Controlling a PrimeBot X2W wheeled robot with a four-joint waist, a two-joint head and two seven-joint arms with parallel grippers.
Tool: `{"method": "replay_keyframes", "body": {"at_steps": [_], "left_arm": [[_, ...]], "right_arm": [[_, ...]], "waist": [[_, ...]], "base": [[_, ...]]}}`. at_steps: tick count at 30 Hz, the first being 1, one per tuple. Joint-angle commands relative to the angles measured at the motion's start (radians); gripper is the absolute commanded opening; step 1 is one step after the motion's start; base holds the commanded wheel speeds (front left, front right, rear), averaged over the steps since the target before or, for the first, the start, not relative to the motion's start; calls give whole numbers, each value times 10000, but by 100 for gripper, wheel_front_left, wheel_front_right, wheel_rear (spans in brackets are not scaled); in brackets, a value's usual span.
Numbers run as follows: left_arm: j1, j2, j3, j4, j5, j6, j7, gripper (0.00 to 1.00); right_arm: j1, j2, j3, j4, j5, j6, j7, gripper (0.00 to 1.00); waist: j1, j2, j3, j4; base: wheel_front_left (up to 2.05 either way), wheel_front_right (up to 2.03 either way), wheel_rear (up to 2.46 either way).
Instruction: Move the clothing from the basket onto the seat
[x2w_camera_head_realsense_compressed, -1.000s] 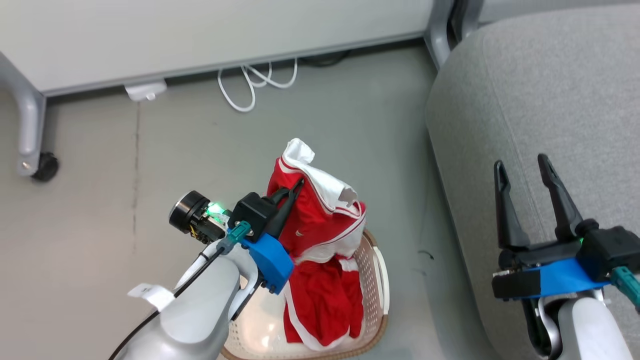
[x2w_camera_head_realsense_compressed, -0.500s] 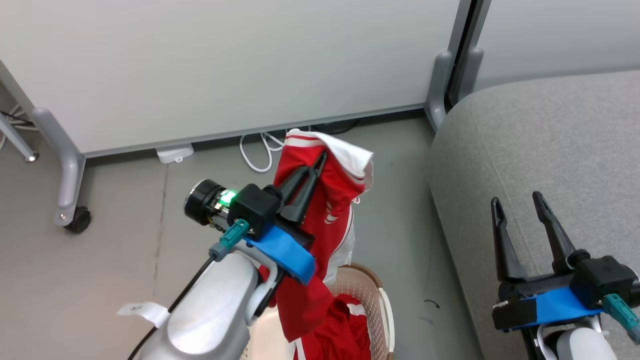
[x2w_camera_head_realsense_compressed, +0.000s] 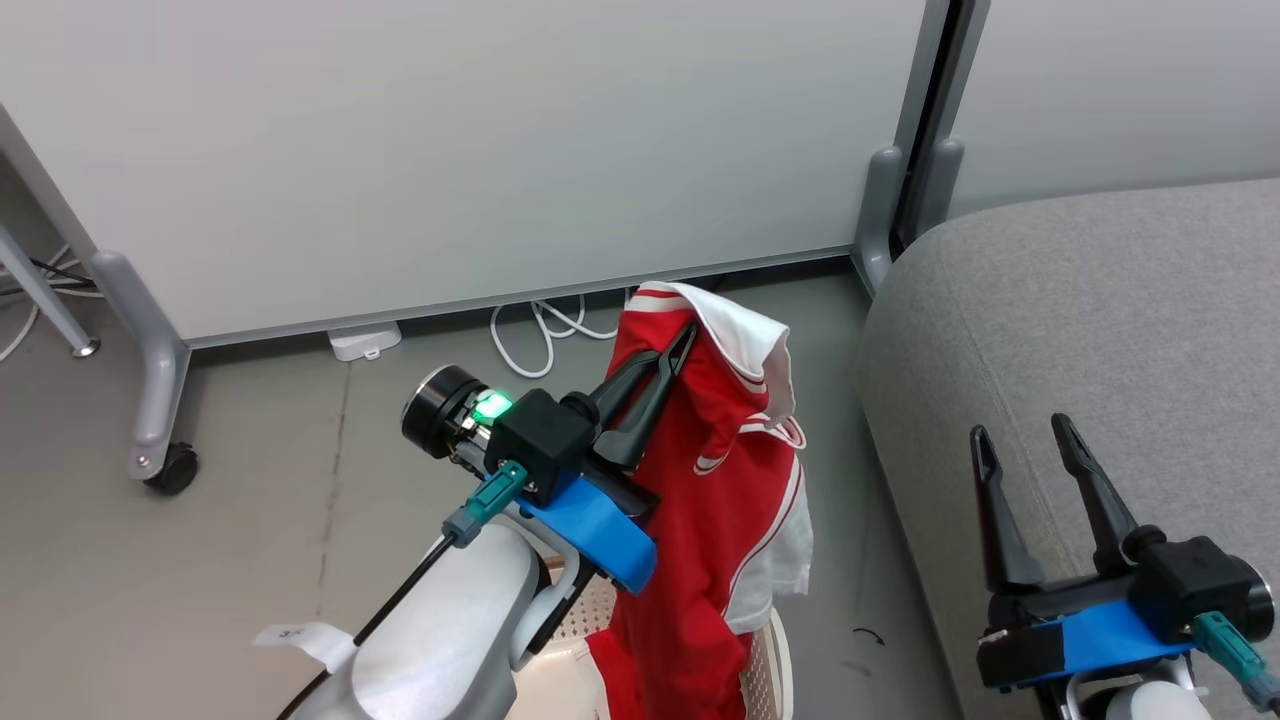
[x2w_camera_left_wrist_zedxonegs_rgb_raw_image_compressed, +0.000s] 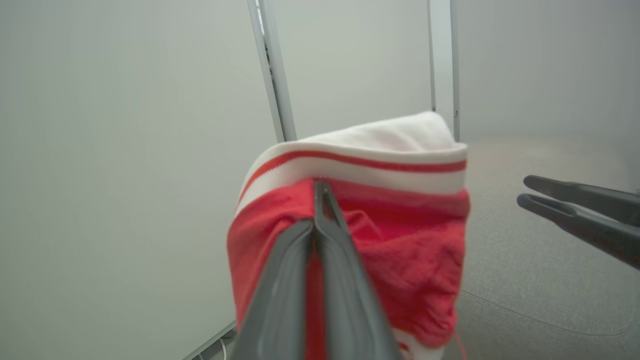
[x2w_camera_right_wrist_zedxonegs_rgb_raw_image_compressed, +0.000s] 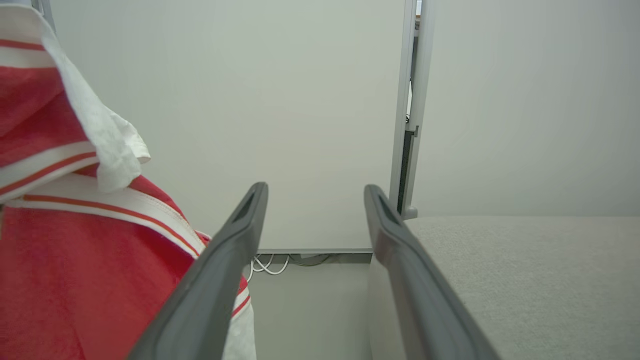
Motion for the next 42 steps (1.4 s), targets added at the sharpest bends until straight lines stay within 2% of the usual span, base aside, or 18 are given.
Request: {"method": "replay_keyframes", "body": {"at_steps": [1,5,12,19,23,31,42], "left_arm": [[48,52,0,-51,-72,-16,-41,0],[21,40,-100,-57,-110,-18,-41,0],[-201,-76,-240,60,-164,-22,-41,0],[-557,-207,-372,163,-134,-23,-41,0],[-769,-321,-522,184,-88,-24,-41,0],[-1148,-523,-904,82,-161,-24,-41,0],[-1420,-611,-1522,-226,-515,184,-42,0]], "right_arm": [[95,-35,56,-37,54,5,-6,100],[51,-33,424,-67,126,5,-6,100],[-49,-35,1765,-32,404,5,-6,100],[-656,-36,3301,138,699,5,-6,100],[-1133,-38,3850,513,778,5,-5,100],[-2108,-33,4169,1601,1010,5,-6,100],[-3287,-36,3981,2550,645,5,-5,100]], "waist": [[1,-1,-10,10],[1,-1,-35,43],[1,-1,-43,141],[1,-1,130,278],[1,-1,282,421],[1,-1,565,703],[1,-1,852,950]], "base": [[0,0,0],[0,0,0],[0,0,0],[0,0,0],[0,0,0],[0,0,0],[0,0,0]]}}
